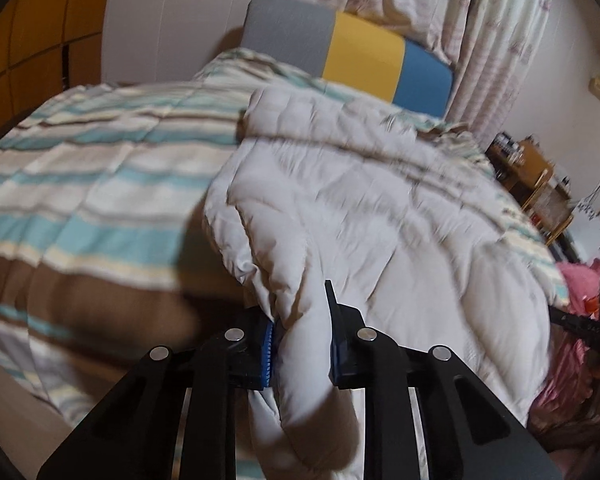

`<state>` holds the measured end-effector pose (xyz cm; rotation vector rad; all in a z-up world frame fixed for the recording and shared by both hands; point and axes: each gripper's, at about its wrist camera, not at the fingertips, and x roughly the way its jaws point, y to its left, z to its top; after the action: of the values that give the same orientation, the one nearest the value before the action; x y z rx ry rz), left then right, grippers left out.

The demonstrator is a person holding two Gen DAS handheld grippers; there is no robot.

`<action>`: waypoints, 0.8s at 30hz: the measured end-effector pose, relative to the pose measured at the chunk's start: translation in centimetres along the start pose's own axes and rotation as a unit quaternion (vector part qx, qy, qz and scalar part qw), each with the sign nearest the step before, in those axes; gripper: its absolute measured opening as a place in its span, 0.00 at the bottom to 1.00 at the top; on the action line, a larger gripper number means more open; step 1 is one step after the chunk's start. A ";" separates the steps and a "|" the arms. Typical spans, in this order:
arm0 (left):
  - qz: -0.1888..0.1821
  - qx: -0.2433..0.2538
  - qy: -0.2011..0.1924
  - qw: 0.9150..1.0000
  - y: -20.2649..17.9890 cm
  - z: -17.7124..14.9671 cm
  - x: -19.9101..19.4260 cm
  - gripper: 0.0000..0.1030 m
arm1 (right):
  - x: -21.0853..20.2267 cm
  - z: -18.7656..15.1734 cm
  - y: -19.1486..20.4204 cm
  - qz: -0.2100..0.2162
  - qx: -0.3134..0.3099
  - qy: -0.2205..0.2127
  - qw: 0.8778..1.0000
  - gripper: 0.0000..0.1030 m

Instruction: Fold large clothes

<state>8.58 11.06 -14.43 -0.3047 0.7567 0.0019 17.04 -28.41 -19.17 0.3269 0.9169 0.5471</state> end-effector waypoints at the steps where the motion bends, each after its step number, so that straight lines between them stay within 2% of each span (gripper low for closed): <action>1: -0.005 -0.003 -0.005 1.000 -0.1 0.8 -0.1 0.20 | -0.2 0.6 0.2 0.002 -0.002 -0.008 1.000 0.15; 7: -0.022 0.004 -0.043 0.999 -1.2 7.0 1.2 0.20 | -0.6 5.1 0.2 0.008 0.004 -0.056 0.998 0.15; 14: -0.036 -0.020 -0.037 0.998 -1.1 13.2 6.1 0.20 | 1.5 11.4 -0.2 0.013 0.019 -0.086 0.996 0.16; 18: -0.037 -0.037 -0.026 0.998 -1.0 16.4 9.0 0.20 | 3.4 14.4 -1.3 0.021 0.046 -0.085 0.995 0.17; 24: -0.050 -0.065 -0.008 0.997 -0.6 20.4 13.3 0.20 | 7.5 18.2 -5.4 0.047 0.141 -0.063 0.987 0.20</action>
<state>32.11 14.58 -9.24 -0.4655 0.7251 -0.0415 37.20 -29.22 -16.32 0.6566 0.8587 0.4778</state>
